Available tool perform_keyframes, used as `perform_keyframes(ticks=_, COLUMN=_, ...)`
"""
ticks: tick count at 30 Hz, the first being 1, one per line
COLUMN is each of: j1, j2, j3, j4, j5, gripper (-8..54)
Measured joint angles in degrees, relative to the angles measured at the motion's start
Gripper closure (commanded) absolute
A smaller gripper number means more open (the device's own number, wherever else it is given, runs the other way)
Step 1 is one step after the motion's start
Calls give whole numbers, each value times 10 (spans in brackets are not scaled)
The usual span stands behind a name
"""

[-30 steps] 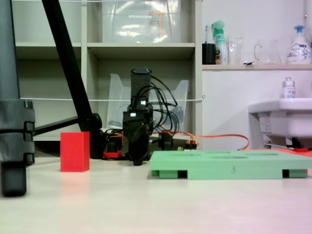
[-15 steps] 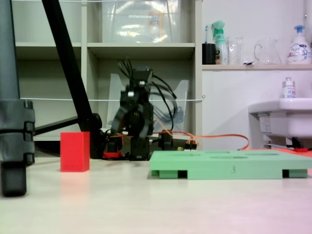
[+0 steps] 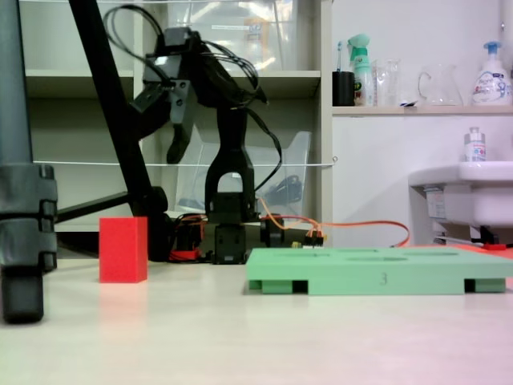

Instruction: Put the square block into the corresponding hole

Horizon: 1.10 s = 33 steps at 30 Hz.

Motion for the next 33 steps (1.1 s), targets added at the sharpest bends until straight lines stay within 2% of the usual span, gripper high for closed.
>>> perform_keyframes(ticks=13, j1=43, j2=-137, j3=0, j4=0, j5=-88, gripper=25)
perform_keyframes(ticks=33, j1=38, j2=-214, j3=0, j4=-47, j5=-109, gripper=25)
